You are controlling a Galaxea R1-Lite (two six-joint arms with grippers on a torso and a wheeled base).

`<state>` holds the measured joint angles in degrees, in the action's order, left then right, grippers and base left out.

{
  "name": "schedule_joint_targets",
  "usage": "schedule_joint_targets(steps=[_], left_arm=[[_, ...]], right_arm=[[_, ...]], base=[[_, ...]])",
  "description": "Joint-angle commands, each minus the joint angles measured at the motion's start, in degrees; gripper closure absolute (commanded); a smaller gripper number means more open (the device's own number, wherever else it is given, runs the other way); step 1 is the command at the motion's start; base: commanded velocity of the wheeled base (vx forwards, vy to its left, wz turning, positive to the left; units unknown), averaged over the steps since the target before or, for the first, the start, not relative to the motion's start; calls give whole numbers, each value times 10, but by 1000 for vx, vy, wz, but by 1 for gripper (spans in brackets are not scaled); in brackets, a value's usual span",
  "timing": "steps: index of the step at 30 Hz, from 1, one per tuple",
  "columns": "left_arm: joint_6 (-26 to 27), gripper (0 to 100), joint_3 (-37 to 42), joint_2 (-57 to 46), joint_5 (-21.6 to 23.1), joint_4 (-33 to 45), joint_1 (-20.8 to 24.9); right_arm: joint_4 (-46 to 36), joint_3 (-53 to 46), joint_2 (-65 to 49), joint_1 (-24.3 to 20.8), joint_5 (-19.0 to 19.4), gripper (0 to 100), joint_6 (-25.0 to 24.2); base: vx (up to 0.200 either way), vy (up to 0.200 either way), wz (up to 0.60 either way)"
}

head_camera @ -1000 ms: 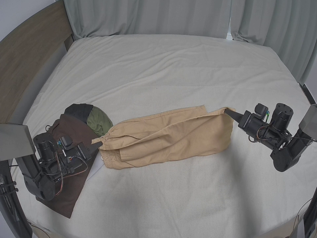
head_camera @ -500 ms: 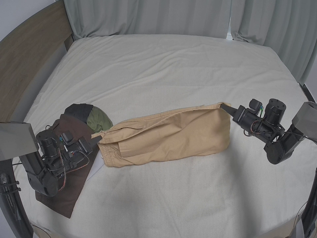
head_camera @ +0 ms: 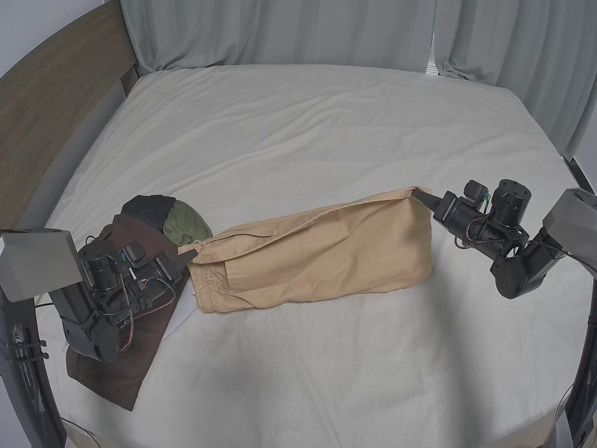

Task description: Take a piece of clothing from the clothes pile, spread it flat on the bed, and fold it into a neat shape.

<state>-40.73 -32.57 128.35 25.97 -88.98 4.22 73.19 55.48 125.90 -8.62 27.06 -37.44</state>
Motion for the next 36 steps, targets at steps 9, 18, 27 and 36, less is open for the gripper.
schedule_joint_targets(steps=[9, 18, 27, 36], left_arm=[[-1, 100, -35, 34, -1, -1, -7], [-8, 100, -57, 44, -1, -1, -11], [-9, 0, -64, 47, -1, -1, -18], [-9, 0, -82, 58, -1, -1, -19]], right_arm=[[-18, 63, 42, -4, 0, 100, 0], [-31, 92, 58, -3, 0, 100, 0], [-26, 100, 79, -3, 0, 100, 0], [-24, 111, 88, -3, -1, 0, 0]], base=[[0, 0, 0], [0, 0, 0], [0, 0, 0], [0, 0, 0]])
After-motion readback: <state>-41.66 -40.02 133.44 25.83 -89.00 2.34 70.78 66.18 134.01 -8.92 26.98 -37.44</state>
